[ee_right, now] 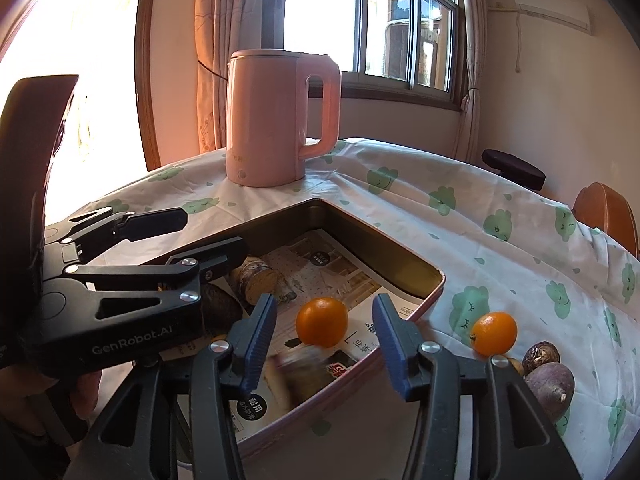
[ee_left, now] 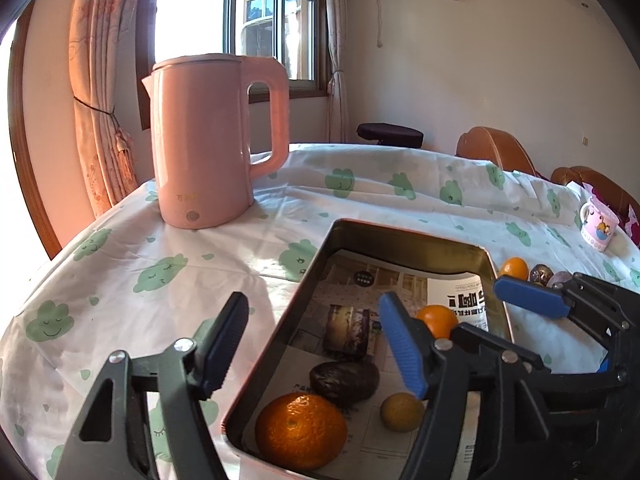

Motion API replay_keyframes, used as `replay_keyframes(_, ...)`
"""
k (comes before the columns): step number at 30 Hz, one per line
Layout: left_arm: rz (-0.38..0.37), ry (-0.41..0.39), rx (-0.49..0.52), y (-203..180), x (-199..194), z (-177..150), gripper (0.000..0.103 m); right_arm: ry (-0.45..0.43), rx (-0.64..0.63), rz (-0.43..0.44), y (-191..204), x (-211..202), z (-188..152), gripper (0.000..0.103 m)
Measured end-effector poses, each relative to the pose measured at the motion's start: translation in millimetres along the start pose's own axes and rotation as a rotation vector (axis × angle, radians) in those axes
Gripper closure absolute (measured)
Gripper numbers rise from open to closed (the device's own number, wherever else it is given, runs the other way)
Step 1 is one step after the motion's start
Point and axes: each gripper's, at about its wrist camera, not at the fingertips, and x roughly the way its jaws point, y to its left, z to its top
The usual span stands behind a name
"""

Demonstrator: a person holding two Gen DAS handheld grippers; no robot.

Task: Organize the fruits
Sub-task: 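Open the right tool to drop the cake roll while the left tool drops the brown fruit into the tin, then grasp the dark purple round fruit with the right tool while the left tool grasps a kiwi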

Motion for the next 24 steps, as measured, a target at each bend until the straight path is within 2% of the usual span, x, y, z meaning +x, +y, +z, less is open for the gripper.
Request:
replay_keyframes(3, -0.014, -0.021, -0.023, 1.5, -4.7, -0.6, 0.023, -0.004, -0.011, -0.023, -0.8, -3.8, -0.5, 0.045)
replay_keyframes(8, -0.032, -0.029, -0.030, -7.1, -9.4, -0.4, 0.022, -0.045, -0.007, -0.064, -21.5, -31.1, -2.6, 0.045)
replay_keyframes(12, -0.052, -0.049, -0.020, -21.6, -16.8, 3.5, 0.019, -0.064, 0.036, -0.156, -65.9, -62.2, -10.7, 0.038)
replay_keyframes(14, -0.057, -0.062, -0.013, -28.7, -19.7, 5.1, 0.015, -0.061, 0.070, -0.213, -90.8, -73.9, -16.8, 0.037)
replay_keyframes(17, -0.075, -0.071, 0.001, -41.9, -22.3, 7.9, 0.014, -0.034, 0.150, -0.266, -128.5, -83.4, -28.0, 0.037)
replay_keyframes(20, -0.090, -0.067, 0.021, -56.5, -21.0, 9.5, 0.014, -0.001, 0.198, -0.255, -146.4, -82.7, -37.3, 0.037)
replay_keyframes(24, -0.099, -0.059, 0.052, -74.2, -18.8, 8.1, 0.014, 0.059, 0.167, -0.214, -139.4, -67.2, -44.2, 0.037)
